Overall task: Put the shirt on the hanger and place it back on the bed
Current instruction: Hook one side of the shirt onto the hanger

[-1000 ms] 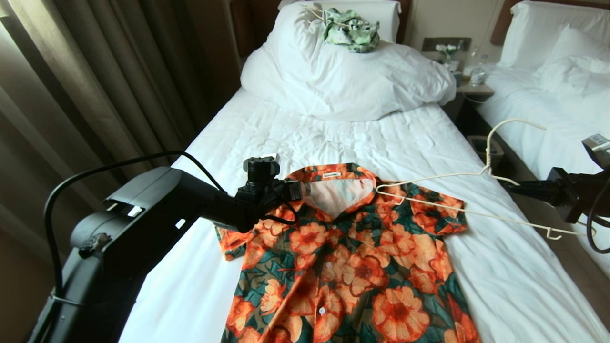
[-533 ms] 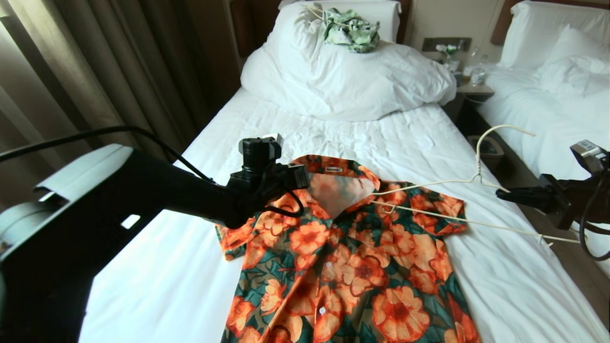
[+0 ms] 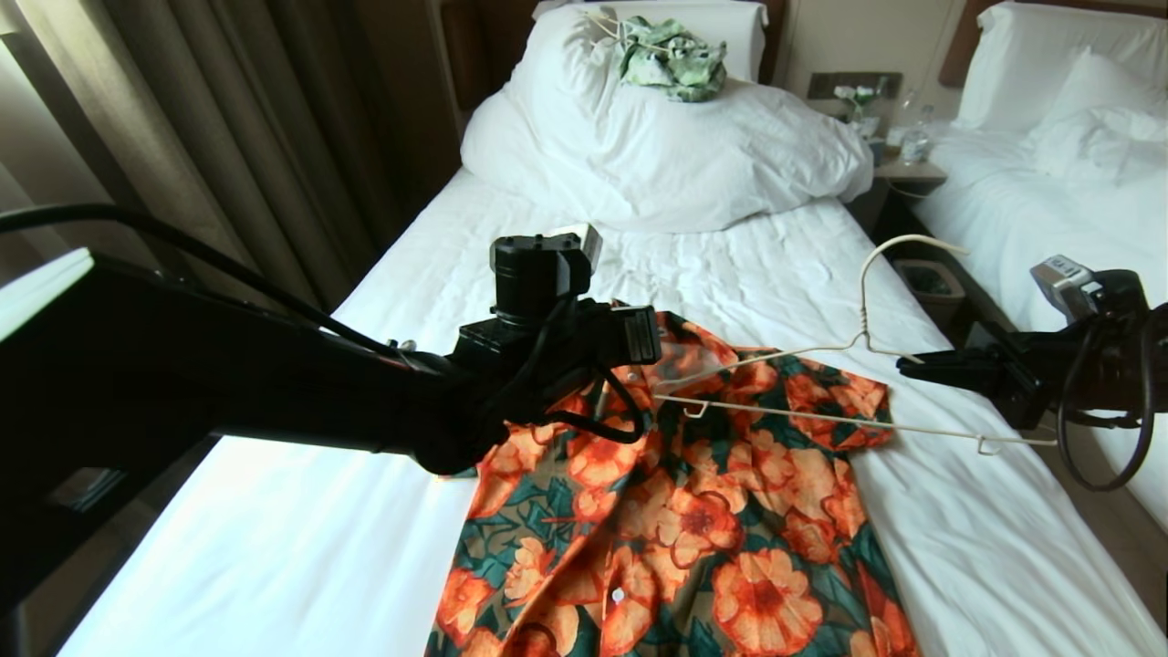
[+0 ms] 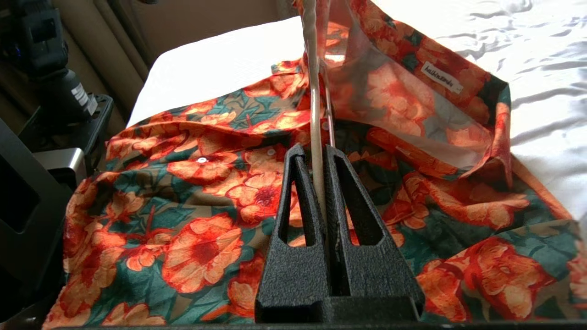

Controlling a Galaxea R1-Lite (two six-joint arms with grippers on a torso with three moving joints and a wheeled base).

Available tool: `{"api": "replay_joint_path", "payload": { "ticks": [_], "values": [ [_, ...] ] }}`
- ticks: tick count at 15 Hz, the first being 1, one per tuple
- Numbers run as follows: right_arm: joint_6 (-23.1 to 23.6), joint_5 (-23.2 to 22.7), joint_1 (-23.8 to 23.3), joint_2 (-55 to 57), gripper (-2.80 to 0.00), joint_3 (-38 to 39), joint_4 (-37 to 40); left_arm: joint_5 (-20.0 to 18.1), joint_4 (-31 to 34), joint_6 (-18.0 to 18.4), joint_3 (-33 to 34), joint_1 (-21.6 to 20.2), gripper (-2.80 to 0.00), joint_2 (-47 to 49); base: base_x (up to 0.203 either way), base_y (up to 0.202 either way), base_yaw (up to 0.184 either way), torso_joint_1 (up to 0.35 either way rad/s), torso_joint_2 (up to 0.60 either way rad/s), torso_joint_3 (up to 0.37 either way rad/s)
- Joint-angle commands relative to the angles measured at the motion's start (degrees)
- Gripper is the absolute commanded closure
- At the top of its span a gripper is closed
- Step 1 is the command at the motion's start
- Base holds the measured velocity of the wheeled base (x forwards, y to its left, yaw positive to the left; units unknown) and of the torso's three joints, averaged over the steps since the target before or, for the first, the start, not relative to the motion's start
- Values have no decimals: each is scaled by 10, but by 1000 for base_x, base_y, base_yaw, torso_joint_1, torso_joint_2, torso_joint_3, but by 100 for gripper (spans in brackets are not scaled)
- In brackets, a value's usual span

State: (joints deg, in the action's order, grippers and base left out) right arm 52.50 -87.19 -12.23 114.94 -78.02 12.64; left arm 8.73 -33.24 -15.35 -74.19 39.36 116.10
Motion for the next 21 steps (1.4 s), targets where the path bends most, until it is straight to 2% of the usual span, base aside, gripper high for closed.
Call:
{"api": "replay_joint_path", "payload": {
  "ticks": [1,4,7,9,10,12,14,16,19,21],
  "values": [
    [2,-5,22,31,0,-55,11,1,-2,-1,3,8,0,-1,0,0,0,0,0,0],
    [2,-5,43,69,0,-128,44,1,-3,0,3,17,0,0,0,0,0,0,0,0],
    [2,-5,62,90,0,-148,49,1,-2,0,-16,19,0,2,0,0,0,0,0,0],
    [2,-5,66,92,0,-156,49,1,13,-1,-49,42,0,6,0,0,0,0,0,0],
    [2,-5,66,92,0,-158,49,5,35,-1,-69,60,0,6,0,0,0,0,0,0],
    [2,-5,63,90,0,-158,49,38,67,-1,-116,104,0,24,0,0,0,0,0,0],
    [2,-5,63,87,0,-149,49,57,77,2,-153,137,0,53,0,0,0,0,0,0],
    [4,-5,63,87,0,-123,44,63,89,4,-185,151,0,68,0,0,0,0,0,0],
    [6,-5,57,87,0,-108,42,95,105,7,-234,168,0,109,0,0,0,0,0,0],
    [7,-5,57,83,0,-95,31,102,143,10,-280,177,0,126,0,0,0,0,0,0]
  ]
}}
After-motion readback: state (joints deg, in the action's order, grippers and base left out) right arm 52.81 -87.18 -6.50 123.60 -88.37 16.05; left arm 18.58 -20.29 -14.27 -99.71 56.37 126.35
